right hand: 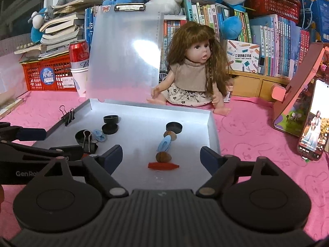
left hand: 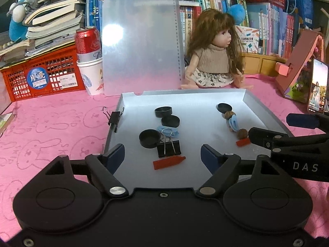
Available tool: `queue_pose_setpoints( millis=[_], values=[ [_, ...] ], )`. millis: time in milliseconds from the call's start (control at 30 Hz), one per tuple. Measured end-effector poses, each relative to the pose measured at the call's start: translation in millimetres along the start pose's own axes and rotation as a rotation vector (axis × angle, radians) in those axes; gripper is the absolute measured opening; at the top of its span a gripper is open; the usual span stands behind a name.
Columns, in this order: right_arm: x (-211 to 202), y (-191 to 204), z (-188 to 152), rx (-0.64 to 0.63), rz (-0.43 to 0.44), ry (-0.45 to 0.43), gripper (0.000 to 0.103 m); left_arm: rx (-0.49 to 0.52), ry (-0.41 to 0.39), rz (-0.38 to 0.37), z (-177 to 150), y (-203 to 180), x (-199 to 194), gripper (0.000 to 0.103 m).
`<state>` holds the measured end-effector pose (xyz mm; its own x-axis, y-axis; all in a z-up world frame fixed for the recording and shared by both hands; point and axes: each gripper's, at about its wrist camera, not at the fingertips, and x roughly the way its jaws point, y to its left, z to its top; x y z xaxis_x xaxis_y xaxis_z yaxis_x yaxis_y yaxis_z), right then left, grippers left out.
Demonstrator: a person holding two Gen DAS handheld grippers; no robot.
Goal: Organize rigid objects
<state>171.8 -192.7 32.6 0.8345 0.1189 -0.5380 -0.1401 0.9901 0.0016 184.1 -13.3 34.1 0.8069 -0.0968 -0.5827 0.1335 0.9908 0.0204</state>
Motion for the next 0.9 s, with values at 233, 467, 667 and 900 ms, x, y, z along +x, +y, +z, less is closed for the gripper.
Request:
queue_pose_setpoints(
  millis=[233, 467, 667, 900],
  values=[
    [-9, -1, 1, 0.011, 0.004, -0.007, 0.095, 0.005, -0.013, 0.002, 1, 1, -13, 0.082],
    [-19, -2, 2, 0.024, 0.012, -0.014, 0.099, -0.003, -0.029, -0.001, 3, 2, -25, 0.083],
    [-28, -3, 1, 0.028, 0.023, -0.022, 0.103, -0.006, -0.040, -0.010, 1, 2, -36, 0.084],
    [-43, 0, -10, 0.030, 0.034, -0.021, 0.103, -0.006, -0.032, -0.021, -17, 2, -49, 0.084]
  ],
)
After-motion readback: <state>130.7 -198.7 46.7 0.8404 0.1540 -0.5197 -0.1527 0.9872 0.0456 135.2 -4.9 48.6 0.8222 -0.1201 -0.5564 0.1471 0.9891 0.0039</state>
